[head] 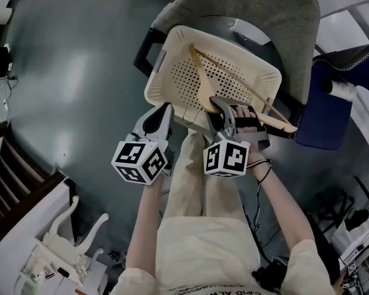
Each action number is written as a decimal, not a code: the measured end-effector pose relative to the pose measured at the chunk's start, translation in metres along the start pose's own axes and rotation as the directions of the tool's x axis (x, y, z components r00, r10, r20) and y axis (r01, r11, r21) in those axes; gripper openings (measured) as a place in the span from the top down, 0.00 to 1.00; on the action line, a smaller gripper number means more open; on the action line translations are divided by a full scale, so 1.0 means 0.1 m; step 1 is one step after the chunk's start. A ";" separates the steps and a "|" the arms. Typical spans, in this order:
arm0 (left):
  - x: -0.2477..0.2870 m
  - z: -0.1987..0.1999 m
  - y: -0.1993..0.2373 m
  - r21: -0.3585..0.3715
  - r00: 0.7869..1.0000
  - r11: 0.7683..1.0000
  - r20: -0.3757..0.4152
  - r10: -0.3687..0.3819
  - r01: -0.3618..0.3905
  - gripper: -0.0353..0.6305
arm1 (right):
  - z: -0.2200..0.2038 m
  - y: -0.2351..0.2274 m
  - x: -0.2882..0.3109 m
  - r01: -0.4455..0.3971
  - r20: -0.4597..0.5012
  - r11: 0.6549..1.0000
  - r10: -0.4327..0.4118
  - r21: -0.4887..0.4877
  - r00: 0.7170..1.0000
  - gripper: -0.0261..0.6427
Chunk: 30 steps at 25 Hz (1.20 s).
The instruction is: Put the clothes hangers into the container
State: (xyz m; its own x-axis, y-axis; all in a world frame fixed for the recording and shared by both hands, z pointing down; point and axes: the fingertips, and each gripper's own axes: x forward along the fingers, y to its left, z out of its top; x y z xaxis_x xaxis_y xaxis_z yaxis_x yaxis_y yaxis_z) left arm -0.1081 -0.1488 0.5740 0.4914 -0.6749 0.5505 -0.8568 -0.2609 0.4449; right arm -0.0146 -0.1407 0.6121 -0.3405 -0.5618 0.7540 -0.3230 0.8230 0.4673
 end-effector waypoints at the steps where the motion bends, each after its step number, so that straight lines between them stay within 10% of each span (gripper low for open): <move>1: 0.01 0.00 0.00 -0.001 1.000 1.000 0.001 -0.002 0.002 0.91 | -0.01 0.03 0.01 -0.016 0.001 1.000 0.016 0.001 1.000 0.80; 13: 0.03 -0.02 -0.13 0.021 0.999 0.999 -0.008 -0.034 0.034 0.91 | -0.11 0.36 0.08 -0.205 -0.043 0.979 0.206 0.016 0.978 0.70; 30: -0.05 -0.04 -0.21 0.034 0.999 0.999 -0.006 -0.042 0.042 0.91 | -0.10 0.30 0.02 -0.214 0.000 0.968 0.216 0.132 0.976 0.63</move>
State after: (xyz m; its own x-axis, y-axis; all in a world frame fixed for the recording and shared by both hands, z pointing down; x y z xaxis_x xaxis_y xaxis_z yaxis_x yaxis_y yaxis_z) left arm -0.0921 -0.1373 0.5644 0.5279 -0.6594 0.5352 -0.8400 -0.3123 0.4437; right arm -0.0161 -0.1162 0.6318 -0.4017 -0.3709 0.8373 -0.3568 0.9055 0.2299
